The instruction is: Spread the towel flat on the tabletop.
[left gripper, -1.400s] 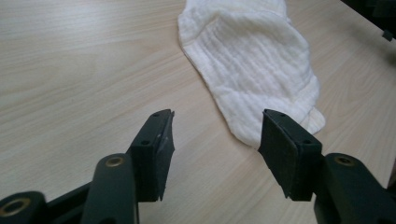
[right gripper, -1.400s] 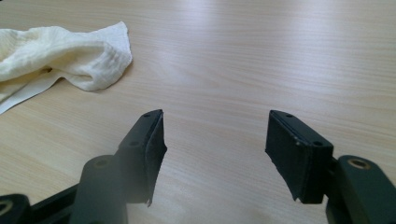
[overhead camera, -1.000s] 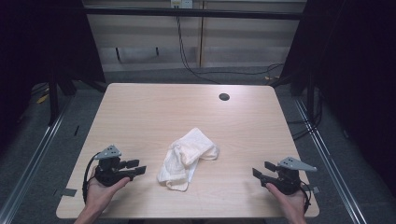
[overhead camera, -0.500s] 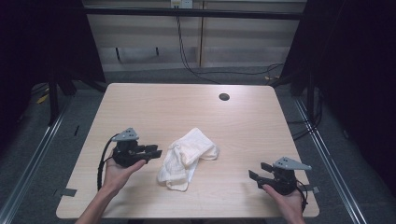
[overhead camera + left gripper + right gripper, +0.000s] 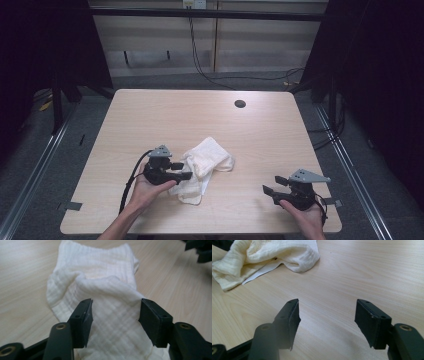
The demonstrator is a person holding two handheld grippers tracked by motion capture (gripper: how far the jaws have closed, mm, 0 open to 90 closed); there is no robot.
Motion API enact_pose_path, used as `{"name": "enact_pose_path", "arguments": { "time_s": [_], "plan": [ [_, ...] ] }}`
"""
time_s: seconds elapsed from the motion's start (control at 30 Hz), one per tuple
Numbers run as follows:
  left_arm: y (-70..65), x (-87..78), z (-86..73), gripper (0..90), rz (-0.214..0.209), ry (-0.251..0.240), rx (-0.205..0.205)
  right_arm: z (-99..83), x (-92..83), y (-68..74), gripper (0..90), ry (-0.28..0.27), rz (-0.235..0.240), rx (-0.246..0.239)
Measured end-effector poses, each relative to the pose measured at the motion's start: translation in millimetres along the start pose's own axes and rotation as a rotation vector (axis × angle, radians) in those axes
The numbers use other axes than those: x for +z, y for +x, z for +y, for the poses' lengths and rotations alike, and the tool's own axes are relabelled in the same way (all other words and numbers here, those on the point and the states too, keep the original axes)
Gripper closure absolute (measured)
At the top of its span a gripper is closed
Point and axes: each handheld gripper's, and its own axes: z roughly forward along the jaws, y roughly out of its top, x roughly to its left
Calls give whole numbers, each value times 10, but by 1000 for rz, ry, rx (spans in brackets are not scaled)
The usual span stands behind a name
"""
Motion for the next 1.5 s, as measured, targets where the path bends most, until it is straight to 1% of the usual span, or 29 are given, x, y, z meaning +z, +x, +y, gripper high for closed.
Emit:
{"name": "enact_pose_path", "arguments": {
  "time_s": [0.07, 0.17, 0.2, 0.23, 0.3, 0.33, 0.4, 0.47, 0.53, 0.57, 0.6, 0.67, 0.7, 0.83, 0.93, 1.0, 1.03, 1.07, 1.1, 1.13, 1.2, 1.23, 1.27, 1.33, 1.37, 1.4, 1.43, 1.47, 1.5],
  "plan": [
    [-19, 73, -6, 425, 19, 39, 26, 3, 13, 1, 354, 4, 7, -3],
    [-37, 158, -42, 434, 2, 78, 38, 7, 37, 16, 333, 23, -4, -17],
    [-54, 181, -56, 445, 17, 95, 46, 8, 44, 27, 332, 30, -10, -28],
    [-56, 192, -62, 475, 21, 98, 57, 12, 54, 42, 332, 28, -11, -35],
    [-41, 181, -71, 548, 42, 99, 49, 27, 73, 58, 331, 32, -4, -43],
    [-26, 181, -76, 603, 29, 90, 39, 46, 92, 72, 331, 34, -5, -42],
    [-3, 167, -77, 675, 26, 96, 41, 97, 127, 86, 331, 39, 2, -59],
    [12, 157, -87, 712, 18, 93, 62, 155, 152, 113, 348, 55, -4, -77],
    [-3, 168, -95, 762, 16, 88, 73, 220, 197, 122, 354, 62, 25, -90],
    [-8, 171, -97, 775, 8, 87, 70, 256, 230, 129, 354, 69, 29, -91],
    [-15, 173, -98, 784, -8, 90, 81, 301, 275, 144, 352, 73, 23, -111],
    [-42, 176, -102, 789, -8, 93, 104, 358, 333, 172, 348, 72, 33, -118],
    [-53, 179, -104, 790, -10, 91, 108, 394, 374, 190, 349, 71, 50, -123],
    [-107, 171, -125, 790, -36, 103, 125, 485, 497, 261, 367, 82, 80, -150],
    [-164, 178, -137, 789, -65, 110, 145, 538, 597, 318, 383, 84, 71, -158],
    [-188, 180, -140, 790, -76, 118, 152, 545, 642, 339, 390, 92, 84, -160],
    [-223, 188, -144, 790, -110, 130, 166, 563, 729, 375, 393, 101, 100, -169],
    [-253, 191, -147, 789, -128, 138, 175, 576, 753, 390, 394, 107, 101, -171],
    [-269, 192, -149, 789, -142, 144, 185, 612, 795, 398, 396, 109, 123, -177],
    [-288, 185, -148, 789, -146, 158, 189, 646, 824, 406, 393, 107, 127, -177],
    [-315, 184, -157, 789, -157, 157, 199, 702, 891, 419, 358, 111, 138, -184],
    [-323, 186, -162, 789, -160, 149, 201, 719, 950, 421, 341, 117, 141, -166],
    [-320, 162, -146, 787, -150, 171, 220, 714, 1005, 418, 345, 119, 166, -150],
    [-311, 150, -141, 767, -147, 166, 217, 702, 1059, 426, 346, 136, 178, -153],
    [-269, 124, -142, 755, -137, 164, 204, 650, 1135, 451, 419, 188, 160, -195],
    [-269, 124, -142, 746, -137, 164, 204, 650, 1135, 451, 419, 188, 160, -195],
    [-241, 104, -146, 731, -132, 167, 197, 579, 1154, 437, 590, 210, 199, -176],
    [-212, 73, -151, 721, -133, 166, 189, 557, 1151, 430, 677, 227, 223, -169],
    [-212, 60, -156, 717, -135, 153, 171, 549, 1139, 432, 727, 225, 239, -170]
  ]
}}
